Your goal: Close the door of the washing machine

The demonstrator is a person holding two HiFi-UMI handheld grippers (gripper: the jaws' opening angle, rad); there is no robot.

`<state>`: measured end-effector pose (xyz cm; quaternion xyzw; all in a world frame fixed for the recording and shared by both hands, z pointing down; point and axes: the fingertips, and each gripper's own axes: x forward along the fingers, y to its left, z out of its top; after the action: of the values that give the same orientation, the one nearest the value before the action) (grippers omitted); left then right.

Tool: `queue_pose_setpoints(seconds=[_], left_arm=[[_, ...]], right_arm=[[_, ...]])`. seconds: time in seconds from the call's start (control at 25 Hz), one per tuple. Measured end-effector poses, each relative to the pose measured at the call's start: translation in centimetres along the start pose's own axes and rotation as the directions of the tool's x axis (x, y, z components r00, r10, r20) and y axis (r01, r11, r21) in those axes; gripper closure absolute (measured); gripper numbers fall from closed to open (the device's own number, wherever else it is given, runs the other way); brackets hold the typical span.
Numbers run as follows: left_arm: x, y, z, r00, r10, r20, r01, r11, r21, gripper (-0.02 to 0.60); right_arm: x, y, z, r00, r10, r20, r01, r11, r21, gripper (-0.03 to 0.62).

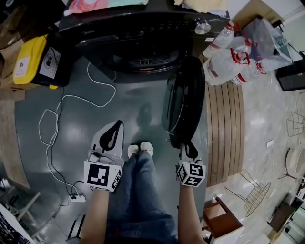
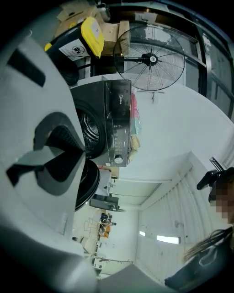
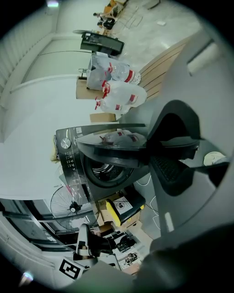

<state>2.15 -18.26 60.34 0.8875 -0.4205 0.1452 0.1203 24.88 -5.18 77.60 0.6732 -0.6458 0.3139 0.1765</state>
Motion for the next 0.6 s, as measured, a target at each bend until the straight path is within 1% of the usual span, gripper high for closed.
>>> queue_pose_setpoints(seconds=[0.24, 0.48, 0.6], left_arm=[[-0.3, 2.1, 1.4, 0.998, 0.059, 0.027, -0.059, 0.998, -0.005, 0.574], [-1.1, 5.9, 2.3, 0.992, 0.119, 0.032, -0.117, 0.992, -0.038, 0.574], [-0.6, 8.7, 2.5, 0.99, 0.134, 0.033, -0.133, 0.99, -0.044, 0.574]], right_arm=[[0.5, 1.8, -0.2, 0.999, 0.039, -0.025, -0.039, 0.999, 0.02, 0.49], [2.5, 6.7, 0.2, 0.992, 0.099, -0.077, -0.094, 0.993, 0.068, 0.467], [4.0, 9.6, 0.7, 0.99, 0.102, -0.093, -0.091, 0.989, 0.117, 0.457]])
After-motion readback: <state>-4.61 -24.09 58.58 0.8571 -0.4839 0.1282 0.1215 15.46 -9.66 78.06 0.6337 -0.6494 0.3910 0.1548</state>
